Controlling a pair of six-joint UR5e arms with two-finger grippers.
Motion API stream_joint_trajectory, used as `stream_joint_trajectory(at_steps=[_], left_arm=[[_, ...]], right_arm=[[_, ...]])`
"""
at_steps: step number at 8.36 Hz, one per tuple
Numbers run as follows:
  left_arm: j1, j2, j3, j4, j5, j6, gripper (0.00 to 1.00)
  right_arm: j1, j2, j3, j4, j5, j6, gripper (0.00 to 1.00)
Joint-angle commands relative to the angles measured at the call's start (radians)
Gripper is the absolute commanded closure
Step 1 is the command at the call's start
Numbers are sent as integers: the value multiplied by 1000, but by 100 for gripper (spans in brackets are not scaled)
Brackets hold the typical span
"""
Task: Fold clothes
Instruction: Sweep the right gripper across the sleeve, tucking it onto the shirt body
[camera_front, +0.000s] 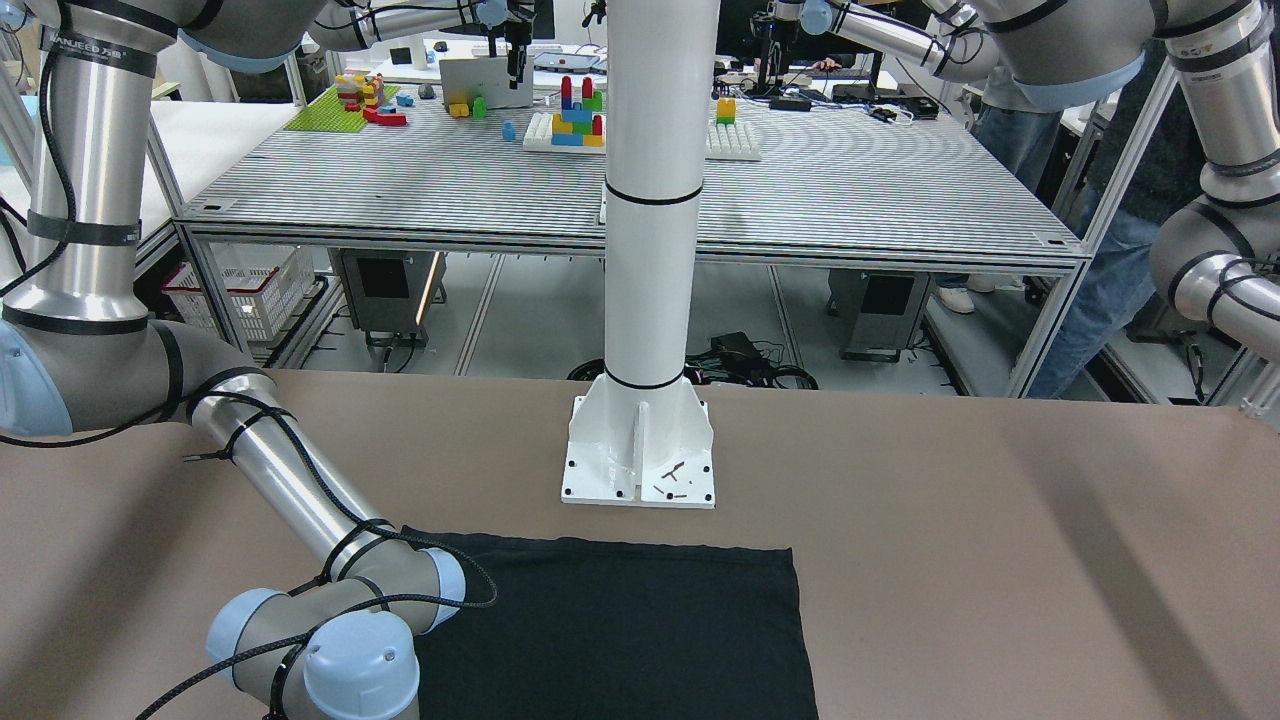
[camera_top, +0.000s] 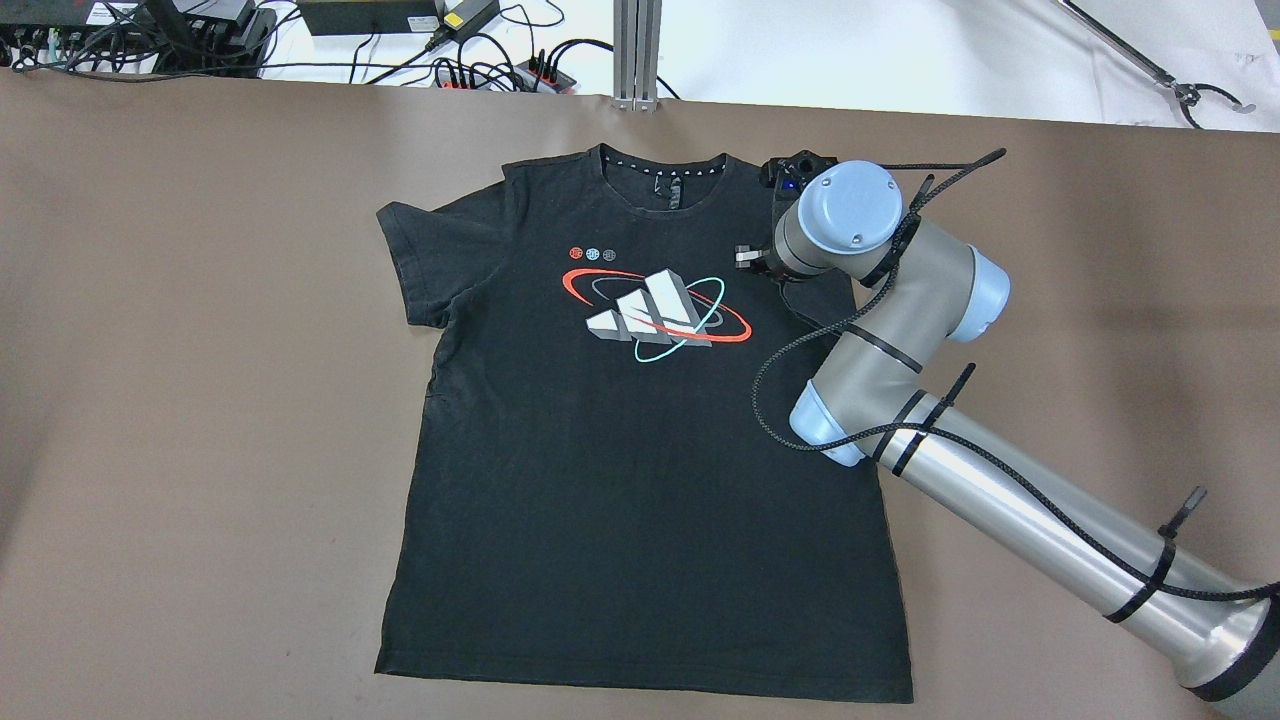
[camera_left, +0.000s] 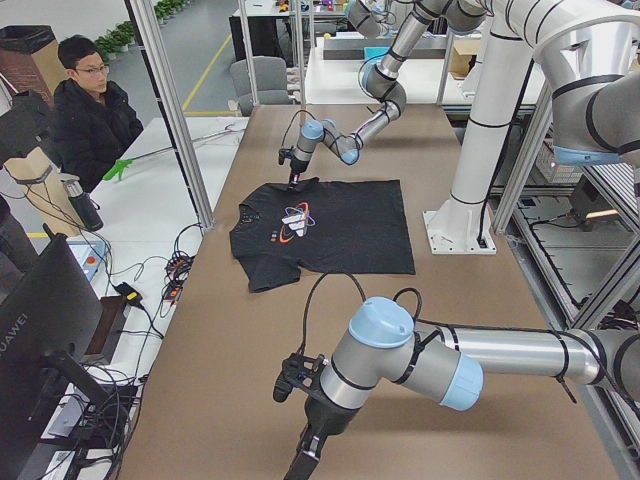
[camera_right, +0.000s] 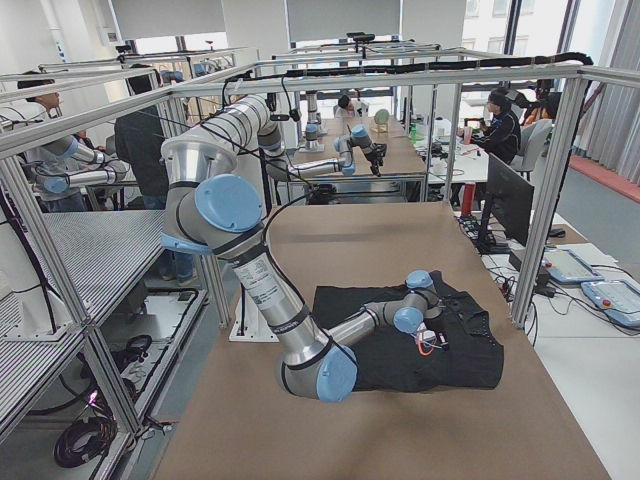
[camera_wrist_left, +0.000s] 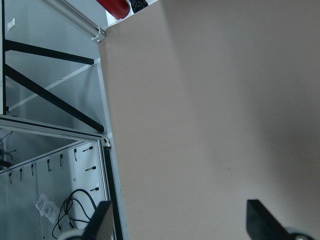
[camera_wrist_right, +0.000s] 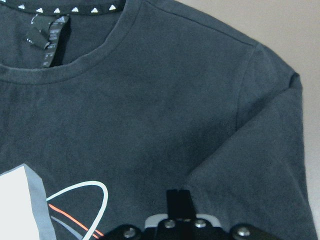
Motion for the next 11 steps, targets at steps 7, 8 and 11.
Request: stream_joint_trajectory(at_steps=[7, 8, 11], left_arm=[[-1, 5, 2, -1, 1, 0, 6], [-1, 5, 2, 1, 3, 0, 6], [0, 3, 3, -1, 5, 0, 6]], right_arm=[[-19, -151, 162, 6, 9, 4, 5], [-34, -209, 222, 6, 9, 4, 5], [-153, -285, 281, 31, -22, 133, 5]])
